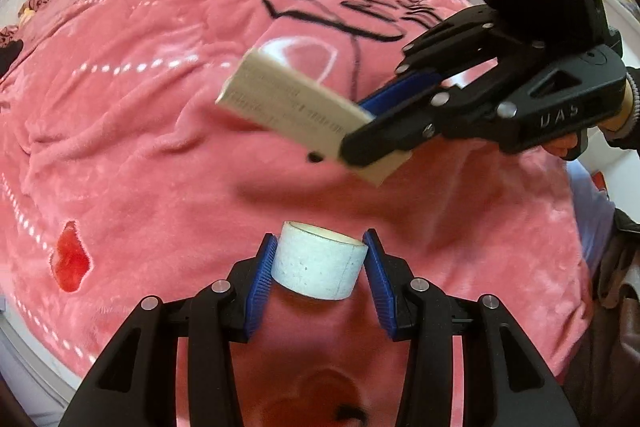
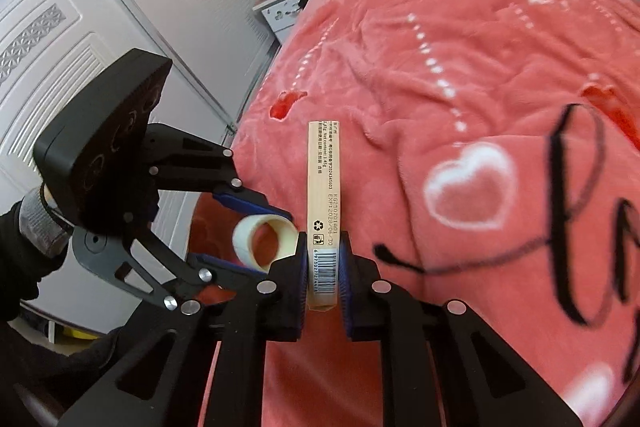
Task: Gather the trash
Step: 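Carry the tape roll and wooden box with both tools over the orange bin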
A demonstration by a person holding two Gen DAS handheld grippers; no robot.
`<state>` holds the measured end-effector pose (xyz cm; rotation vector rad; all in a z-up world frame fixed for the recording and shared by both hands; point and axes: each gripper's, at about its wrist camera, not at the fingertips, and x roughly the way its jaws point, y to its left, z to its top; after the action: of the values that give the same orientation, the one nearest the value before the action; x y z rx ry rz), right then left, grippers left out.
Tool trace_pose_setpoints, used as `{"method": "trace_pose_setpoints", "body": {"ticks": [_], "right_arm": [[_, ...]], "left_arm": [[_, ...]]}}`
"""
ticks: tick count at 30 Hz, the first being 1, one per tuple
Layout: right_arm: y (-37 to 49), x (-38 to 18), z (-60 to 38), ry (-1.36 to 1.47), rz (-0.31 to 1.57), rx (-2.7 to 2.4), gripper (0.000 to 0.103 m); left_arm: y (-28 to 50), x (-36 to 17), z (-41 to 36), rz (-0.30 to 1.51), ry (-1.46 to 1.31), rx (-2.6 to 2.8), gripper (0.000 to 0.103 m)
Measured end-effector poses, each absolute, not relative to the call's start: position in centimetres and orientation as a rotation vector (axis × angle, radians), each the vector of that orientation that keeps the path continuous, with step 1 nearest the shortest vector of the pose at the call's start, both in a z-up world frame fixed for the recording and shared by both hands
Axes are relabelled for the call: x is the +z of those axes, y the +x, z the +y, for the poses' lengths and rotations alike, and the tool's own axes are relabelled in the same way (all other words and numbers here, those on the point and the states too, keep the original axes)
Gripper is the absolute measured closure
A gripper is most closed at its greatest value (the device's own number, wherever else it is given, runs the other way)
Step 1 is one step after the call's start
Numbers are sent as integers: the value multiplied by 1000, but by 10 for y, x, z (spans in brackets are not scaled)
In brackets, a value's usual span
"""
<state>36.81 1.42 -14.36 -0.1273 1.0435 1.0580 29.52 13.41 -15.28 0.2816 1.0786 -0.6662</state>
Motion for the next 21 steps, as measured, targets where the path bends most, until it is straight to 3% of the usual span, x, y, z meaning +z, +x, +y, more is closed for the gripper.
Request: {"method": "trace_pose_setpoints", "body": {"ticks": [21], "right_arm": [[198, -59, -203, -21, 875, 800, 88]], "left_arm": [[184, -70, -16, 951, 501, -810, 57]]}}
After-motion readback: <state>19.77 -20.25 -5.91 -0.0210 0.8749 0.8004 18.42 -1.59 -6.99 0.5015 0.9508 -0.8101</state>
